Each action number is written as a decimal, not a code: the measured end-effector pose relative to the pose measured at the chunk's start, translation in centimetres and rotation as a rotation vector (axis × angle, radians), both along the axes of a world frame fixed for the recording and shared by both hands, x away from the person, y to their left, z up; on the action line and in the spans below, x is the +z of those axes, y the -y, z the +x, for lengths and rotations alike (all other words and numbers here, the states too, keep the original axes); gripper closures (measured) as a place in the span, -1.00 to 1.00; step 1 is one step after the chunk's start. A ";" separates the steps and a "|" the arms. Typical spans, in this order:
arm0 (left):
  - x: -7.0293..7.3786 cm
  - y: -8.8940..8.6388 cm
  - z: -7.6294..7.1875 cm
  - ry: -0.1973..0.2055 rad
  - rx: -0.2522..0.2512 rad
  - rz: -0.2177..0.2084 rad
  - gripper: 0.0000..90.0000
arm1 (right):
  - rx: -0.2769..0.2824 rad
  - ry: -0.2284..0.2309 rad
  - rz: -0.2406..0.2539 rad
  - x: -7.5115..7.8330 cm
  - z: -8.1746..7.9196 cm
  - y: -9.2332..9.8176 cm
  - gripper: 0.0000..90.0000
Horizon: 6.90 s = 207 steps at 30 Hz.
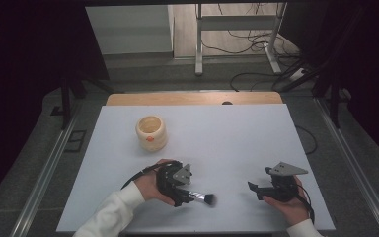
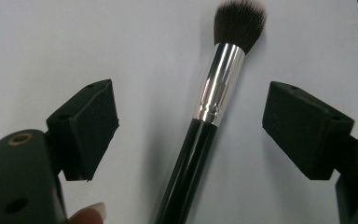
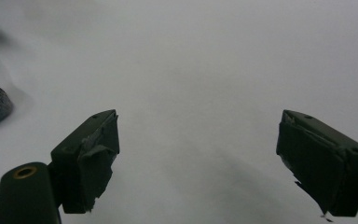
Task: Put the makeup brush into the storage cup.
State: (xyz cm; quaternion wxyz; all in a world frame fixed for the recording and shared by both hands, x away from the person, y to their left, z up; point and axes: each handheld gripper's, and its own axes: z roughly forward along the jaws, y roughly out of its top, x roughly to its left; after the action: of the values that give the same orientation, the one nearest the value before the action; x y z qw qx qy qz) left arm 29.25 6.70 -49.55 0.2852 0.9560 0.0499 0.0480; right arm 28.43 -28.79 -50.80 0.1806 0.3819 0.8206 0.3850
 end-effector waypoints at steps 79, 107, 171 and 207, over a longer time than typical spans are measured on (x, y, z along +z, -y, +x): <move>0.6 1.0 1.1 -0.063 -0.014 0.066 0.57 | -0.016 0.012 0.003 0.2 0.0 0.3 -0.69; 3.4 -1.8 1.2 -0.007 0.098 -0.047 0.57 | -0.021 0.015 0.005 0.2 0.0 0.3 -0.69; 8.1 -8.7 2.1 0.079 0.387 -0.429 0.58 | -0.030 0.017 -0.003 0.2 0.0 0.3 -0.69; 9.6 -12.2 2.9 0.124 0.514 -0.541 0.57 | -0.034 0.014 -0.001 0.2 0.0 0.3 -0.69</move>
State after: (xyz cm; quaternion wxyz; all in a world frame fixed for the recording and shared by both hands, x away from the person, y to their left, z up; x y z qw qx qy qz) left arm 32.15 18.87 -39.95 0.5084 0.7976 0.2817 0.1611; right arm 28.46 -29.12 -50.65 0.1929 0.3931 0.8129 0.3840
